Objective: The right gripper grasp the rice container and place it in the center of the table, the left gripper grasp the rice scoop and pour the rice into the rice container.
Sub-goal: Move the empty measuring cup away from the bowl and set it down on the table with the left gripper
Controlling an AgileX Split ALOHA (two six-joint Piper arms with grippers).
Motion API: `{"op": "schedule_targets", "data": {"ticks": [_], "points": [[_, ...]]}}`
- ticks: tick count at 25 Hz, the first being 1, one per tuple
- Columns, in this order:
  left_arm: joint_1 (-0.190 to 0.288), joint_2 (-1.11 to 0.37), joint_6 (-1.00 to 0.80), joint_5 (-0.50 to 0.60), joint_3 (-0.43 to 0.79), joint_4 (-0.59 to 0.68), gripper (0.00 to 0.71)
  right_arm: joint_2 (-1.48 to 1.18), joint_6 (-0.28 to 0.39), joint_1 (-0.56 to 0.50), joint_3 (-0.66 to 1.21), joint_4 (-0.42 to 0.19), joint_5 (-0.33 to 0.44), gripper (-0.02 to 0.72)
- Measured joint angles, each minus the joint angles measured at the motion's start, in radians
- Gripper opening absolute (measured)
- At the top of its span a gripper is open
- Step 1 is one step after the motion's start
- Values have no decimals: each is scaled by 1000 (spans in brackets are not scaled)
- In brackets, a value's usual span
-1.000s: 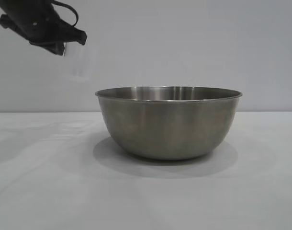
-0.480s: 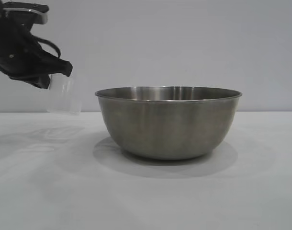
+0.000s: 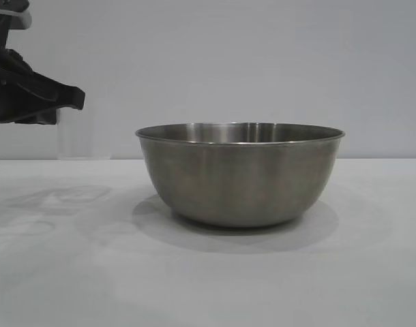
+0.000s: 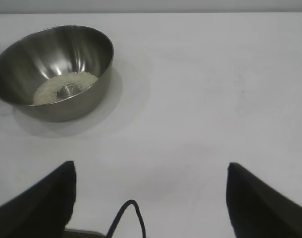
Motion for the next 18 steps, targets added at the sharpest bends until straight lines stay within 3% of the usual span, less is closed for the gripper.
{"op": "schedule_targets", "data": {"ticks": [18], "points": [[0, 112, -4, -75, 0, 17, 0, 0, 0, 0, 0, 0, 0, 568]]}}
